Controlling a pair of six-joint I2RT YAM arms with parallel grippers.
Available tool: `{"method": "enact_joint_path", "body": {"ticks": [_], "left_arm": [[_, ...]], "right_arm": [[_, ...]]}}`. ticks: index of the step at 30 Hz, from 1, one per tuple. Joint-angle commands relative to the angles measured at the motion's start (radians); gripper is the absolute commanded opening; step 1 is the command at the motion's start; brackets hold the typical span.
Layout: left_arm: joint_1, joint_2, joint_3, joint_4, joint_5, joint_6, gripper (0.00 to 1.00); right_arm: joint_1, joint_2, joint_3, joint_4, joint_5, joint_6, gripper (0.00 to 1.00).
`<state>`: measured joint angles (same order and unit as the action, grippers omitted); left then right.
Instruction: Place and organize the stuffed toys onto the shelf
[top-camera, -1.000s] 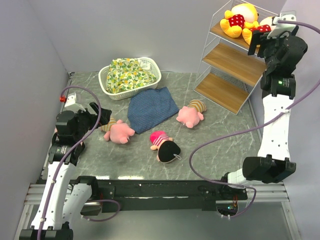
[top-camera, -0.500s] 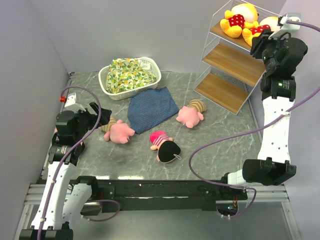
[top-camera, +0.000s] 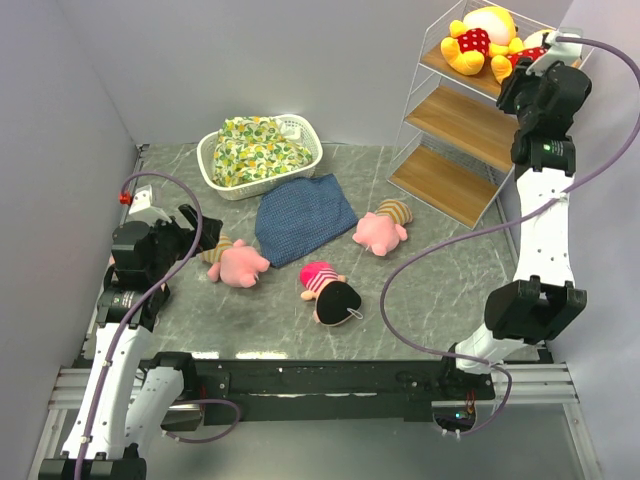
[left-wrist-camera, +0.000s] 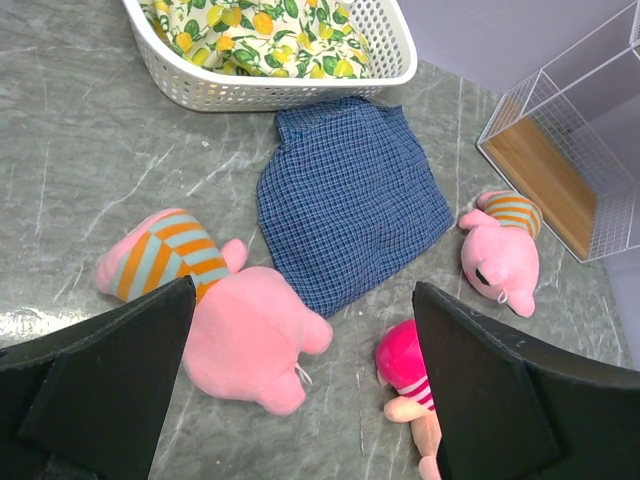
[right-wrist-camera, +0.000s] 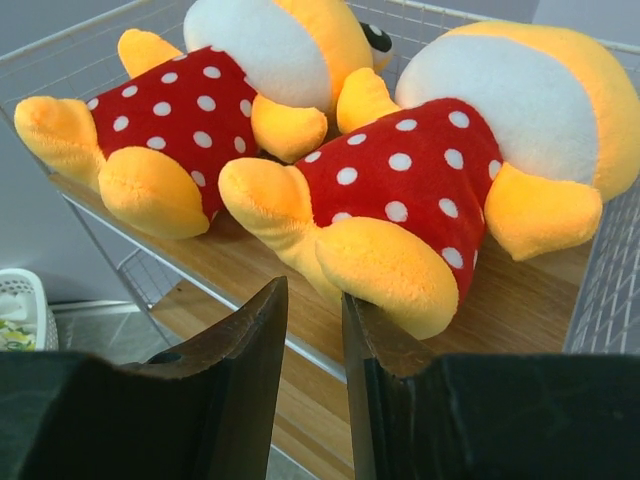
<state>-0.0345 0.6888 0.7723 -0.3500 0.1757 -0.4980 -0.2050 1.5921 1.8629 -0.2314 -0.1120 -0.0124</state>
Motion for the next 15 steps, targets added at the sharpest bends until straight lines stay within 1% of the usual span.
{"method": "enact_joint_path", "body": {"ticks": [1,4,6,8,9,10,11,14,15], "left_arm": [[-0.004,-0.003,0.001,0.013,-0.019,0.016,0.96],[-0.004,-0.003,0.002,0.011,-0.024,0.016,0.96],[-0.004,-0.005,0.002,0.009,-0.027,0.015,0.97],[-0.004,-0.003,0.002,0.008,-0.039,0.015,0.96],[-0.004,-0.002,0.001,0.006,-0.051,0.013,0.96],[-0.004,0.0,0.001,0.005,-0.059,0.012,0.96],[-0.004,0.003,0.002,0.003,-0.062,0.012,0.96],[-0.004,0.014,0.005,-0.009,-0.084,0.006,0.96],[-0.004,0.015,0.005,-0.012,-0.088,0.003,0.96]], "right_arm": [[0.003,-0.018,0.053,0.037,0.035,-0.011,0.37],[0.009,-0.058,0.015,0.047,-0.086,0.008,0.39],[0.03,-0.099,-0.013,0.041,-0.149,0.011,0.42],[0.077,-0.135,-0.065,0.034,-0.138,0.003,0.46],[0.097,-0.171,-0.108,0.033,-0.106,0.003,0.48],[0.116,-0.19,-0.125,0.029,-0.094,0.005,0.53],[0.137,-0.207,-0.143,0.021,-0.086,0.003,0.55],[0.213,-0.277,-0.232,0.009,0.004,-0.001,0.58],[0.267,-0.317,-0.258,0.009,0.027,0.014,0.59]]}}
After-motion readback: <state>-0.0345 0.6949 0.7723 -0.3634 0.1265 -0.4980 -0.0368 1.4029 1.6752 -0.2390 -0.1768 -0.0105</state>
